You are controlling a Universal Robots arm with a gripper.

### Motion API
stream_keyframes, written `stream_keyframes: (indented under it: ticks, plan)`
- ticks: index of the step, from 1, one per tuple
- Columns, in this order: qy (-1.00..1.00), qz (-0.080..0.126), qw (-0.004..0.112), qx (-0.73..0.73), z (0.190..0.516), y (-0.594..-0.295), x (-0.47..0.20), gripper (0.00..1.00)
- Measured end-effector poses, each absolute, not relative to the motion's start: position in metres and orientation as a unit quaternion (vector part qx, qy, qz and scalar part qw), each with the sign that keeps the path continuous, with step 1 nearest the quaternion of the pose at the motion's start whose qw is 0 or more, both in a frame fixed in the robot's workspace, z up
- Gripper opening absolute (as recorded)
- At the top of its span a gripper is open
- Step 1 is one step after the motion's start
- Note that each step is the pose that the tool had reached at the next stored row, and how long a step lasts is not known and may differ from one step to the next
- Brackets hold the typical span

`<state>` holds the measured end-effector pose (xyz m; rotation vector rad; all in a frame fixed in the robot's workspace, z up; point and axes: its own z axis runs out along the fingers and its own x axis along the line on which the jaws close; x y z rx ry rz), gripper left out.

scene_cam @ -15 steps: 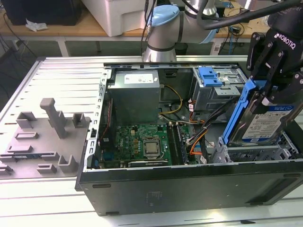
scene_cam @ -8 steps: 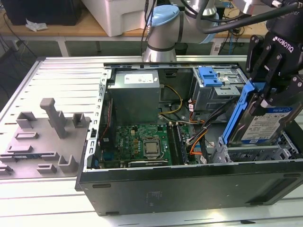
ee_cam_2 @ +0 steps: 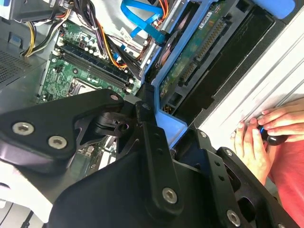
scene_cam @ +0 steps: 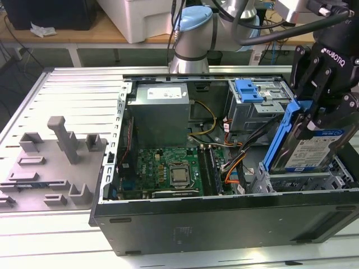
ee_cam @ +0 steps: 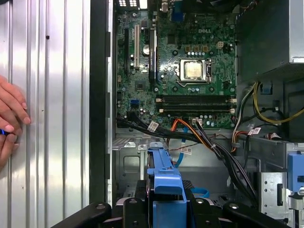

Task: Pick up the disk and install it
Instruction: 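Insert the disk into the insertion slot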

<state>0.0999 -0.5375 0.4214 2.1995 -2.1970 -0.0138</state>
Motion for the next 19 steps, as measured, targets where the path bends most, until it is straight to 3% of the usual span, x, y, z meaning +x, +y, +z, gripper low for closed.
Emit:
stream_keyframes:
  ticks: [19]
  plan:
    - [-0.707, -0.004, 0.016, 0.707, 0.407, -0.537, 0.100, 0.37]
